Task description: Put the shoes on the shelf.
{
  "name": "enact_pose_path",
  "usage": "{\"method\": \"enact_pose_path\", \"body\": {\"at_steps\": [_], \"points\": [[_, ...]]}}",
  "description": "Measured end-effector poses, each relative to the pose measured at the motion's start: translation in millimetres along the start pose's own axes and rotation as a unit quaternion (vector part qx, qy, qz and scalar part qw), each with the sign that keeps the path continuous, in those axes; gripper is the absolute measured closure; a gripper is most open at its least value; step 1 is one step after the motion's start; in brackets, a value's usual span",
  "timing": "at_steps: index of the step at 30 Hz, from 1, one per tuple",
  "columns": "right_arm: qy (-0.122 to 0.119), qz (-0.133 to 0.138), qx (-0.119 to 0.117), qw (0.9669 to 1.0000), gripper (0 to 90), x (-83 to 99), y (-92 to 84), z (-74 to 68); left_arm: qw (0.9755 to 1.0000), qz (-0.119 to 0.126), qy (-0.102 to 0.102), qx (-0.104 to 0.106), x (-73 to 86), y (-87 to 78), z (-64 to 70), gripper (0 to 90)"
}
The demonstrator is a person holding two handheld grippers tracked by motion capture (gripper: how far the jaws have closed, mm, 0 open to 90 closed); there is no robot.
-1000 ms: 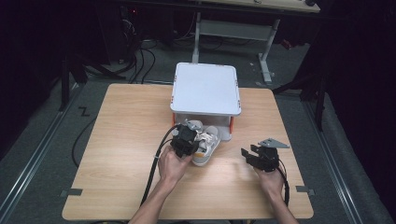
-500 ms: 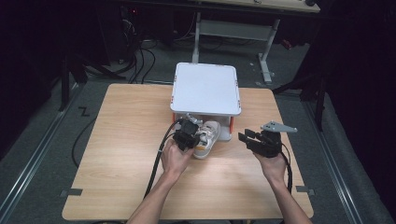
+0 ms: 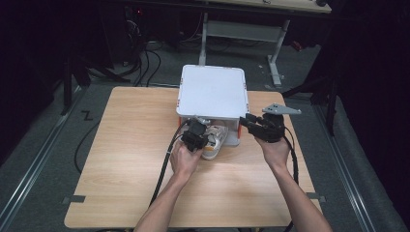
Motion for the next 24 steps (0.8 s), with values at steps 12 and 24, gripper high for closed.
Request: {"method": "enact_pose_path", "body": {"at_steps": [12,24], "points": [[-0.019,-0.031,0.039,0.9986,65.2,-23.6,34.5,5.2,0.9998,0.005,-0.003,-0.018,-10.8,14.6,5.9,81.8],[-0.028,-0.045,0.037,0.9979,62.3,-28.4,53.3,5.6,0.9991,0.006,-0.013,-0.04,-14.8,28.6,3.0,81.0]]}}
Point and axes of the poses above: each handheld gripper's, and its own axes: y roughly forward along the jaws, x roughly out of its underside, z roughly to its right, the point moved 1 cm from there along y, roughly forward along the jaws, and after that the axes turned 9 degrees about -y, right-handed, at the moved point
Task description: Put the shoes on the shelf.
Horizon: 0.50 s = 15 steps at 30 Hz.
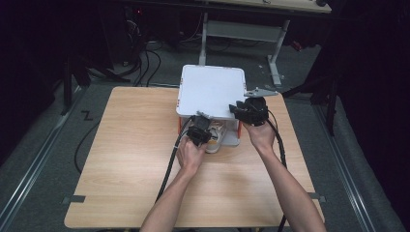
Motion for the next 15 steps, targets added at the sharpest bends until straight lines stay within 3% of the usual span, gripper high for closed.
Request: {"method": "enact_pose_path", "body": {"at_steps": [5,8,12,15], "points": [[-0.007,0.001,0.002,1.0,62.1,0.3,0.6,-1.5,1.0,0.004,0.0,-0.006,0.2,1.7,1.7,76.9],[-0.009,0.002,0.0,1.0,62.1,0.6,0.7,-1.2,0.9999,0.001,0.004,-0.011,-0.3,1.4,1.3,65.3],[-0.008,0.002,-0.002,1.0,62.1,0.7,0.6,-0.6,1.0,-0.004,0.005,-0.005,-0.7,0.3,-0.3,59.7],[-0.007,0.002,-0.003,1.0,62.1,0.6,0.5,-0.4,1.0,-0.007,-0.001,0.0,-1.0,-1.1,-2.9,49.6]]}}
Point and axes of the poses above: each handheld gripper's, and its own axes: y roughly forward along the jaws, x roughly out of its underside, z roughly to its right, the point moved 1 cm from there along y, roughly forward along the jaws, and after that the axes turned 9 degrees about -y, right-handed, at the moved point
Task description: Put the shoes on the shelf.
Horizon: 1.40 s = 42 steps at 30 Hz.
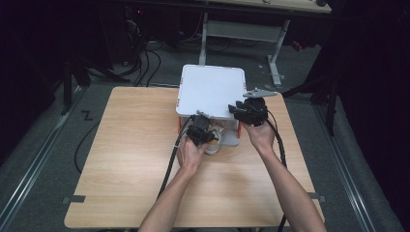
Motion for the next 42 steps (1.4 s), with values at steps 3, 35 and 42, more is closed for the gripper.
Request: {"method": "enact_pose_path", "body": {"at_steps": [3,35,42], "points": [[0.0,0.0,-0.001,1.0,62.1,-0.1,0.1,0.1,0.9998,0.002,-0.01,0.018,-1.5,-3.1,-2.8,43.0],[-0.003,0.0,0.002,1.0,61.2,0.1,0.1,-0.4,0.9994,0.024,0.012,0.022,60.4,-49.5,-11.4,19.1],[-0.002,0.001,0.002,1.0,60.7,0.3,0.0,-0.2,0.9999,0.006,-0.004,0.012,65.9,-33.0,-11.8,16.8]]}}
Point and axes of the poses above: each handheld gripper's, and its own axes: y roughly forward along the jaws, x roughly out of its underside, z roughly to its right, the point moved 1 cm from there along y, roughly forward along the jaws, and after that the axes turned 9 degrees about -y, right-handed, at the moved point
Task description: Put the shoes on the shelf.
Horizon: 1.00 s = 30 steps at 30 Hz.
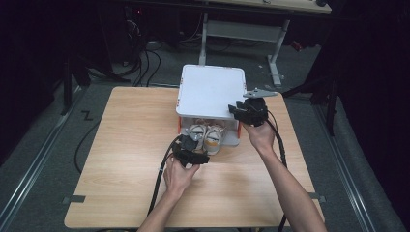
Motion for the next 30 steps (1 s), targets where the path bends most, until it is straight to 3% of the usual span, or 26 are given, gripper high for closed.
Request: {"method": "enact_pose_path", "body": {"at_steps": [5,8,22,30], "points": [[0.0,0.0,0.001,1.0,60.7,0.0,0.1,0.0,1.0,-0.006,0.002,-0.003,-3.1,7.7,7.4,16.2],[0.0,-0.001,0.002,1.0,60.7,-0.1,0.0,-0.3,0.9997,-0.006,0.0,-0.022,-4.7,11.5,13.0,16.7],[-0.001,0.0,0.002,1.0,61.0,0.1,0.2,-0.1,0.999,-0.012,-0.029,-0.031,-21.8,26.0,21.6,18.2],[-0.003,-0.001,0.002,1.0,61.0,0.2,0.1,0.0,0.9981,0.004,-0.05,-0.036,-33.3,41.1,24.5,19.9]]}}
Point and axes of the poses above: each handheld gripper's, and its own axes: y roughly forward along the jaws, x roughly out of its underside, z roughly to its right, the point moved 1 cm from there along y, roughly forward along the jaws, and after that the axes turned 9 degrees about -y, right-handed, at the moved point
